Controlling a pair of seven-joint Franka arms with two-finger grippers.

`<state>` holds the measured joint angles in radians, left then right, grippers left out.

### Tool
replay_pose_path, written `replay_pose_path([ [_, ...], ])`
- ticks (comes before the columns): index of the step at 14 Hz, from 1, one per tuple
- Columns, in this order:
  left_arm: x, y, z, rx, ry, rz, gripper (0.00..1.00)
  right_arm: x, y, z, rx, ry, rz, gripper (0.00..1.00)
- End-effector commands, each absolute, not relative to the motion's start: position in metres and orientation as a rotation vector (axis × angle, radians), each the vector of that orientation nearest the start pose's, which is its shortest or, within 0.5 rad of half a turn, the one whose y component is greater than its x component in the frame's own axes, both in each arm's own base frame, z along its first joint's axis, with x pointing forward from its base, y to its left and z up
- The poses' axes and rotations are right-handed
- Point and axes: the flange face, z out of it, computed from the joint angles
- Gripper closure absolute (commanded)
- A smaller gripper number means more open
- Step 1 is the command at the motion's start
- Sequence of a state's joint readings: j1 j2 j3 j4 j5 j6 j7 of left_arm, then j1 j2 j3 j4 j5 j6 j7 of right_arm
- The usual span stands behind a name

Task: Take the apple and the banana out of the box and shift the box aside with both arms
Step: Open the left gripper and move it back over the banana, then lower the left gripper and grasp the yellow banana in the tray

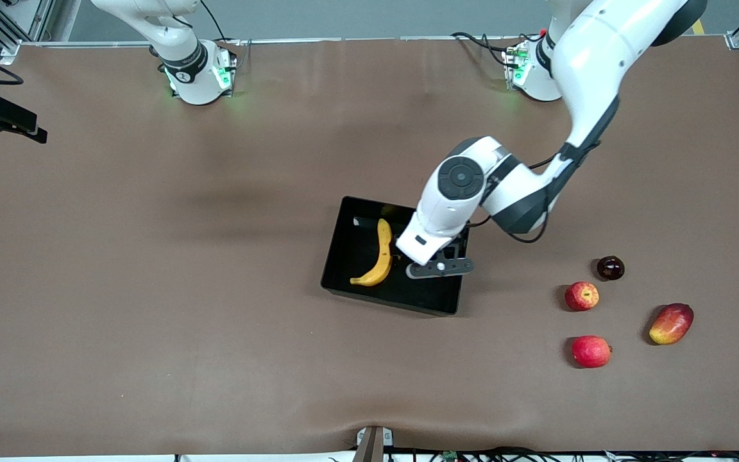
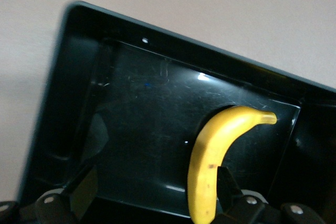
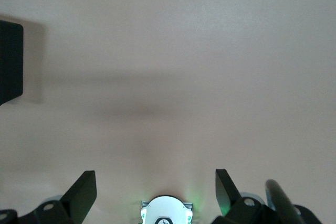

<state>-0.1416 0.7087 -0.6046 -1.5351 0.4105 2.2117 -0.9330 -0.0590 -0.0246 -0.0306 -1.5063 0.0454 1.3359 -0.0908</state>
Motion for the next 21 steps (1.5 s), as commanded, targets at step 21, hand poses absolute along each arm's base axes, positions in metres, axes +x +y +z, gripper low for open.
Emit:
replay_pose_path([
  [21, 0.541, -0.487, 0.177, -3.261, 0.151, -0.236, 0.19, 0.537, -0.045, 0.621, -3.061, -0.020, 0.329, 0.00],
])
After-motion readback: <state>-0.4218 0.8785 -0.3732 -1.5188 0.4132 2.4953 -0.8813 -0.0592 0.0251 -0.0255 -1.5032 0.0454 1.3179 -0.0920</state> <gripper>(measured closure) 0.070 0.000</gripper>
